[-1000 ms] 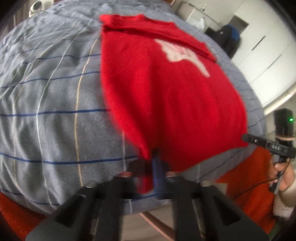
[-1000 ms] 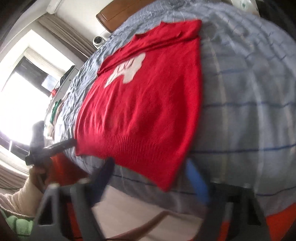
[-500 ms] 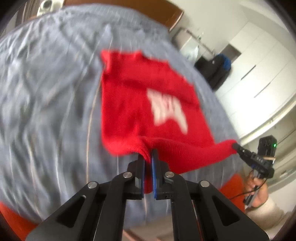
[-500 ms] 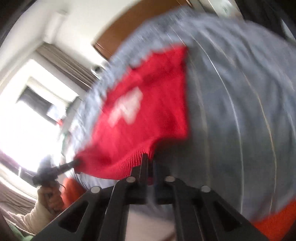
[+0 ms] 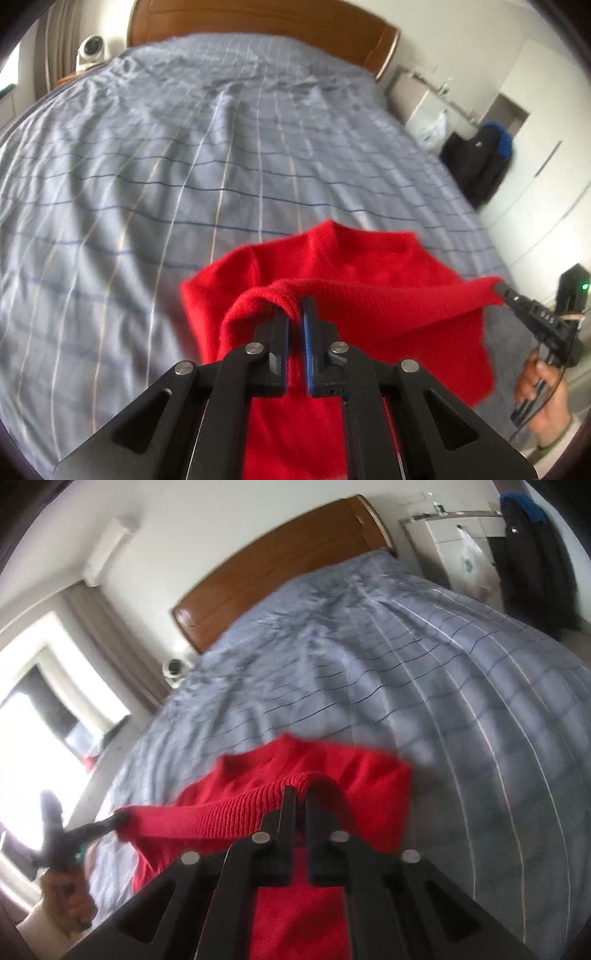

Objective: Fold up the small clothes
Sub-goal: 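Grasp the sweater hem with both grippers, fold it over toward the collar, release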

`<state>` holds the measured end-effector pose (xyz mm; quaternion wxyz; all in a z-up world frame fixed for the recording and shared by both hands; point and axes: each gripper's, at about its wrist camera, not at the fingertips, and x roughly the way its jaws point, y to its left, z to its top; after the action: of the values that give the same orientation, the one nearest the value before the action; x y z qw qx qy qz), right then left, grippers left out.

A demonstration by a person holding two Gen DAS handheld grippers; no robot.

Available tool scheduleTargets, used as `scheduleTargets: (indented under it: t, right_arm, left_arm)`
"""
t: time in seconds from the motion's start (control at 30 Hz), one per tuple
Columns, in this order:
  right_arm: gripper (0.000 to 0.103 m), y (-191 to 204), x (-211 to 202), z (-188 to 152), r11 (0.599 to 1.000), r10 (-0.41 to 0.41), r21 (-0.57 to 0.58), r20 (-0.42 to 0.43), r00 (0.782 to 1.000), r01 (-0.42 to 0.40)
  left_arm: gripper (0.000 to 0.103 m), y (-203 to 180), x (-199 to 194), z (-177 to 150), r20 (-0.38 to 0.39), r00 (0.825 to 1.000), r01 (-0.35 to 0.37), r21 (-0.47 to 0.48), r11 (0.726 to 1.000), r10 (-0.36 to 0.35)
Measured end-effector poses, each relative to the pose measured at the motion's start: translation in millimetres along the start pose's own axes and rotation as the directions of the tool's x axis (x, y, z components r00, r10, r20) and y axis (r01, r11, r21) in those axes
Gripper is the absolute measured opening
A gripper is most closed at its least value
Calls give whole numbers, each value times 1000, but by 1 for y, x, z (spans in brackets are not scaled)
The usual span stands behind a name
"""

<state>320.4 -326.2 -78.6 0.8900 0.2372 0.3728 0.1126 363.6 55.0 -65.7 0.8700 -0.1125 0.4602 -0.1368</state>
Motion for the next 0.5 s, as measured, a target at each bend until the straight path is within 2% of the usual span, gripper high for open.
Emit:
scheduleTargets:
  t: [0.03, 0.1, 0.13, 0.17, 0.2, 0.23, 0.27, 0.3, 0.5]
  right_arm:
    - [4, -6, 15, 6, 1000, -21, 23, -6, 1000, 21]
    - [5, -16, 37, 16, 998, -10, 67, -21, 1000, 11]
    - [7, -23, 48, 18, 995, -6, 103, -35, 999, 10]
    - [13, -29, 57, 19, 990, -14, 137, -42, 999, 20]
    - [27, -34, 61, 21, 986, -17, 166, -36, 999, 23]
    - [36, -38, 62, 23, 982, -15, 190, -21, 1000, 19]
    - [51, -40, 60, 25, 979, -12, 206, 3, 1000, 11]
    - [55, -39, 55, 25, 977, -8, 211, 25, 1000, 2]
    - [56, -14, 18, 18, 996, 9, 83, 47, 999, -13]
  left_arm:
    - [13, 2, 13, 5, -13, 1000, -23, 0, 1000, 23]
    - [36, 4, 28, 13, -28, 993, -112, -8, 994, 112]
    - [65, 5, 29, 13, -21, 989, -145, -16, 989, 145]
    - [84, 8, 28, 15, 3, 986, -169, -34, 985, 169]
    - [89, 11, 23, 15, 34, 982, -181, -55, 982, 183]
    - [92, 13, 16, 14, 64, 982, -173, -69, 982, 178]
    - [92, 15, 12, 13, 78, 983, -160, -72, 984, 165]
    - [92, 15, 9, 12, 86, 983, -155, -68, 986, 161]
    - [92, -7, -31, -13, 163, 962, -230, 38, 972, 221]
